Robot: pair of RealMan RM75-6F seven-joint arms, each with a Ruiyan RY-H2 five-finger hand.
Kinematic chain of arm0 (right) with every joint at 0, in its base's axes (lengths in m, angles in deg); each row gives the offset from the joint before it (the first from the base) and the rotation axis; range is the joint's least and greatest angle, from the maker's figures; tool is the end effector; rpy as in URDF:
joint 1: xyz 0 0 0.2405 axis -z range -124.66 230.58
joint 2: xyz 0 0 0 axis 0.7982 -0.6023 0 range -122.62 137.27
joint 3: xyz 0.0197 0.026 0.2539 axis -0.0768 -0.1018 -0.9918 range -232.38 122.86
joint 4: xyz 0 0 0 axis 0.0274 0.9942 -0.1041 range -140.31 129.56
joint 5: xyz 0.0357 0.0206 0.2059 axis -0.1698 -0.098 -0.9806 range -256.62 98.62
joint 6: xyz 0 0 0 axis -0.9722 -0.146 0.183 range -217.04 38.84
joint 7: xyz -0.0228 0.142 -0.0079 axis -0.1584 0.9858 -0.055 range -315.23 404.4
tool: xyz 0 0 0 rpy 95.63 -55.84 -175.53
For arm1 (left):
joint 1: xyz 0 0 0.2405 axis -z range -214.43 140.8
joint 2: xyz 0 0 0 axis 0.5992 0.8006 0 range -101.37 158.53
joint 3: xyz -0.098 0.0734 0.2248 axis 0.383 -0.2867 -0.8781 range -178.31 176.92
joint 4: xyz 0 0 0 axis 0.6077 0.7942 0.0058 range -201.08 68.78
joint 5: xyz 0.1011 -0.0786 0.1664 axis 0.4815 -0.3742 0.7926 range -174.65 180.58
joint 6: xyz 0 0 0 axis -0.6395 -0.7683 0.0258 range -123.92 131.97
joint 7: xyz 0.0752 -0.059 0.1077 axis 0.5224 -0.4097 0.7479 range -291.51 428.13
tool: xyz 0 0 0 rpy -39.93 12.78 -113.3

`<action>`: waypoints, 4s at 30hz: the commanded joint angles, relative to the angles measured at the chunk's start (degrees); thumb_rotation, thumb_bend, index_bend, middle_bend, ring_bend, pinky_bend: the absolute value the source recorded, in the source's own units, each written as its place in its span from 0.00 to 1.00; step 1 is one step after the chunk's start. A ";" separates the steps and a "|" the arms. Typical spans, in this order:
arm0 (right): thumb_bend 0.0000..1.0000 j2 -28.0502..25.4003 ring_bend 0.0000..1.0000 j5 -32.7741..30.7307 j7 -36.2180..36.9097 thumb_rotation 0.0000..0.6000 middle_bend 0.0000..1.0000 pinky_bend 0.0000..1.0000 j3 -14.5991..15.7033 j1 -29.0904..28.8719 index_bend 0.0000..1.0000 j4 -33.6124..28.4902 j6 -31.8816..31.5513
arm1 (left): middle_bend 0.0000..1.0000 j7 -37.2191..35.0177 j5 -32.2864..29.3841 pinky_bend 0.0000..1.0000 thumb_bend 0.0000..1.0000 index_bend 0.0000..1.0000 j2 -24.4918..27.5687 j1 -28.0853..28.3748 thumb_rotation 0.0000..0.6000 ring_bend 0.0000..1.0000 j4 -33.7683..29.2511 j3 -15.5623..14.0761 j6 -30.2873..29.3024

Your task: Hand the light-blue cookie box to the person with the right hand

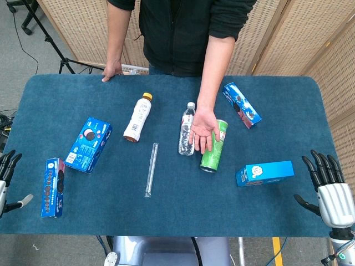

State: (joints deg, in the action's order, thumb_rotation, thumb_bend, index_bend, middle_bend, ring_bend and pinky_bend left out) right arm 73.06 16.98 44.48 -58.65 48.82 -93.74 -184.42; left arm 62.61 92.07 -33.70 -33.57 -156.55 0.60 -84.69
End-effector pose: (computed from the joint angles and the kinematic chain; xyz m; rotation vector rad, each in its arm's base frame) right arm -0.2897 -0.1771 0.1716 1.4213 -0.6644 1.0796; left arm -0.3160 0.1669 0.1741 -1.3826 -0.8969 -0.9623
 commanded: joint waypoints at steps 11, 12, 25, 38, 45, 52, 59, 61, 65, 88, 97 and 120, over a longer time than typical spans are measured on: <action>0.00 -4.80 0.00 -0.52 -0.28 1.00 0.00 0.01 1.33 -5.61 0.00 -3.22 12.53 | 0.00 -0.10 -0.68 0.00 0.00 0.00 0.03 0.52 1.00 0.00 0.16 0.28 1.16; 0.00 -5.44 0.00 -0.62 -0.42 1.00 0.00 0.01 1.13 -6.74 0.00 -3.57 14.29 | 0.00 0.00 -0.89 0.00 0.00 0.00 -0.02 0.61 1.00 0.00 0.14 0.36 1.38; 0.00 -8.52 0.00 -5.95 -9.93 1.00 0.00 0.01 -0.96 -16.00 0.05 -6.13 30.30 | 0.00 0.68 -3.59 0.00 0.00 0.00 -0.30 1.50 1.00 0.00 0.42 1.24 3.79; 0.28 1.65 0.18 -4.85 -6.56 1.00 0.33 0.14 0.31 -20.04 0.37 4.92 33.11 | 0.00 2.10 -4.78 0.00 0.00 0.00 -0.95 2.16 1.00 0.00 0.52 1.42 5.35; 0.72 4.34 0.42 -2.44 0.10 1.00 0.58 0.29 0.92 -19.99 0.60 9.08 28.92 | 0.00 2.06 -5.14 0.00 0.00 0.00 -0.99 2.39 1.00 0.00 0.65 1.53 5.83; 1.00 -0.62 0.50 -0.35 11.36 1.00 0.64 0.34 1.34 -19.52 0.65 3.97 24.34 | 0.00 2.23 -5.13 0.00 0.00 0.00 -1.09 2.51 1.00 0.00 0.68 1.42 6.10; 1.00 -8.79 0.52 -3.48 21.46 1.00 0.65 0.36 -0.53 -20.72 0.66 -7.29 25.31 | 0.00 2.20 -4.63 0.00 0.00 0.00 -1.04 2.38 1.00 0.00 0.44 1.15 5.77; 1.00 -12.29 0.53 -5.95 24.08 1.00 0.66 0.36 -1.42 -21.89 0.67 -12.04 28.21 | 0.00 2.14 -4.54 0.00 0.00 0.00 -0.97 2.35 1.00 0.00 0.37 1.14 5.65; 1.00 -20.81 0.53 -11.29 28.70 1.00 0.66 0.36 -3.73 -25.53 0.67 -21.58 36.21 | 0.00 2.03 -4.33 0.00 0.00 0.00 -0.79 2.30 1.00 0.00 0.22 1.26 5.22; 1.00 -33.90 0.60 -90.68 19.83 1.00 0.72 0.37 -8.43 -63.29 0.70 -31.55 69.96 | 0.00 0.02 -3.44 0.00 0.00 0.00 1.10 2.41 1.00 0.00 -1.73 1.21 4.84; 1.00 -24.90 0.60 -106.38 13.97 1.00 0.72 0.37 -3.07 -75.31 0.70 -27.60 60.22 | 0.00 0.48 -4.09 0.00 0.00 0.00 0.89 2.60 1.00 0.00 -1.51 1.30 5.40; 1.00 -12.32 0.29 -115.38 3.53 1.00 0.37 0.34 -8.43 -73.74 0.45 -19.08 51.87 | 0.00 1.31 -6.35 0.00 0.00 0.00 0.35 3.62 1.00 0.00 -0.99 1.82 7.85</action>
State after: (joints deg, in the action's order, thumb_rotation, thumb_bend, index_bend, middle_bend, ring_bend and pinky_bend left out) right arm 60.51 -100.28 46.71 -65.43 -26.65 -112.80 -133.53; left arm 63.91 85.72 -33.35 -29.95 -157.54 2.41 -76.84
